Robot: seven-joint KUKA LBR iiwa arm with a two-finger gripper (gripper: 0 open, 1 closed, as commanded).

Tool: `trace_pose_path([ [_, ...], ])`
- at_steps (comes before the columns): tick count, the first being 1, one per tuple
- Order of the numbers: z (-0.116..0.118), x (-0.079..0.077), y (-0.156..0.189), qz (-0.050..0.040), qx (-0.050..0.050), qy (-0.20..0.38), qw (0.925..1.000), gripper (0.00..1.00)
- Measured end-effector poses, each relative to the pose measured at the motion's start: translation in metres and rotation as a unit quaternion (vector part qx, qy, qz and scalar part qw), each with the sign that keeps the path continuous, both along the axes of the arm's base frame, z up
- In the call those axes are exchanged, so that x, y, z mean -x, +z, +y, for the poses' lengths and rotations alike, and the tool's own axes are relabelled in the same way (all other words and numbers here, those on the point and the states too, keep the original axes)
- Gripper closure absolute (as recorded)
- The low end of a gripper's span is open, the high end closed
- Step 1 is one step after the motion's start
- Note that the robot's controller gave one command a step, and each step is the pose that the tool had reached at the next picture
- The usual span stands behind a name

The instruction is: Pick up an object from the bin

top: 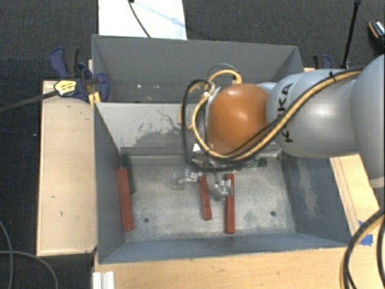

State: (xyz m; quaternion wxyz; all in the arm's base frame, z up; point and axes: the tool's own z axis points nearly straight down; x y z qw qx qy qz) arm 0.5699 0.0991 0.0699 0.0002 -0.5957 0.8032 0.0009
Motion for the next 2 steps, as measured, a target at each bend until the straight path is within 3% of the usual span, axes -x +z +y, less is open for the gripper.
trace_pose_path([
  [1, 0.01, -0.0056, 0.0007, -0.0021, -0.001, 0.171, 0.9853, 0.0],
  [2, 0.0097, -0.0055, 0.0008, -0.001, -0.001, 0.167, 0.9859, 1.0],
])
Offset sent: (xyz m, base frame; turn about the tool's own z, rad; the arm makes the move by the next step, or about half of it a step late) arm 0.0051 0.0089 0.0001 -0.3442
